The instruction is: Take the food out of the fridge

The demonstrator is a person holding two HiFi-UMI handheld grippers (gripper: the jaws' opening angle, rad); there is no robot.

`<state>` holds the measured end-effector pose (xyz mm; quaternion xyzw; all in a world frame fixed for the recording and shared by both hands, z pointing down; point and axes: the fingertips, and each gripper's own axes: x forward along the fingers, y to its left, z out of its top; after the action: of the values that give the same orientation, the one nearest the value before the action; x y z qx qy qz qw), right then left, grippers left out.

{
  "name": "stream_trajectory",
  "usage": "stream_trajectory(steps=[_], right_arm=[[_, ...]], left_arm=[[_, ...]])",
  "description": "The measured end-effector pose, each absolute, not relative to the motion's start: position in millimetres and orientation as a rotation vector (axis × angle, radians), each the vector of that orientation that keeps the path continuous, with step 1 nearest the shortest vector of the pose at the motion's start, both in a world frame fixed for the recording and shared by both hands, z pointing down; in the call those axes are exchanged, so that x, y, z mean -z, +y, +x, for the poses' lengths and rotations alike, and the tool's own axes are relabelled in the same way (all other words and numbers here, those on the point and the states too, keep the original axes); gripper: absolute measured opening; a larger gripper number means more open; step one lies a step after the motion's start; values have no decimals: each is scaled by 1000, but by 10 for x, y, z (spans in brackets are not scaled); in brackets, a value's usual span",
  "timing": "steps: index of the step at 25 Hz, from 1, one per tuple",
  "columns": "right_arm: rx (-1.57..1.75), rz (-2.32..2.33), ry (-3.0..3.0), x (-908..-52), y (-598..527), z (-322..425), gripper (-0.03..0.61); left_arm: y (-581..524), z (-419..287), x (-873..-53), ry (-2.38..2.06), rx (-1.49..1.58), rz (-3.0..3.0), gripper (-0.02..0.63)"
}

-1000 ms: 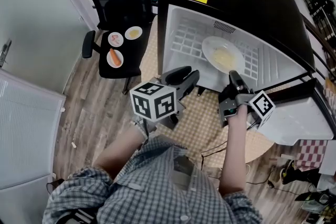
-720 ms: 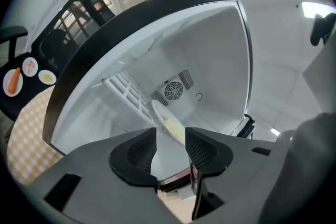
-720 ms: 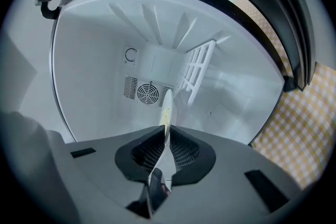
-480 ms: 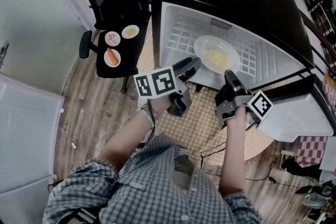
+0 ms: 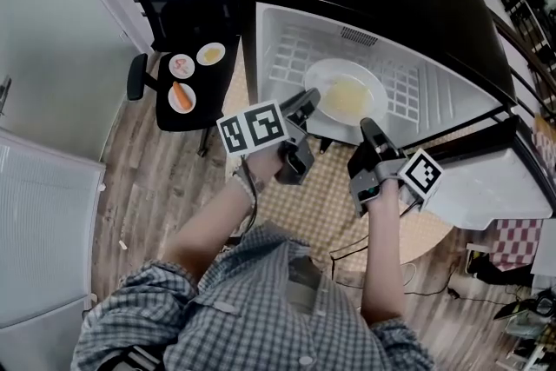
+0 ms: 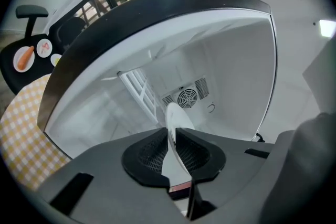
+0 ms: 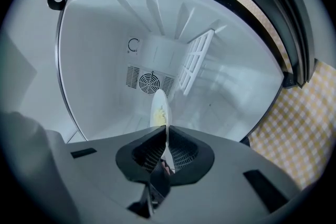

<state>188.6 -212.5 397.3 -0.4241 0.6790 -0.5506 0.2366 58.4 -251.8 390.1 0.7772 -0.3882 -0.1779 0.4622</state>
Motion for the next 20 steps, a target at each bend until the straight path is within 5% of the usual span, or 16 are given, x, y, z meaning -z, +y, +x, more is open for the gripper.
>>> stream_trajectory(steps=[20], right_arm=[[1480, -1257, 1882, -3913, -1642, 1917, 18]], left_arm=[[-2051, 654, -3860, -873, 285, 1946, 49]])
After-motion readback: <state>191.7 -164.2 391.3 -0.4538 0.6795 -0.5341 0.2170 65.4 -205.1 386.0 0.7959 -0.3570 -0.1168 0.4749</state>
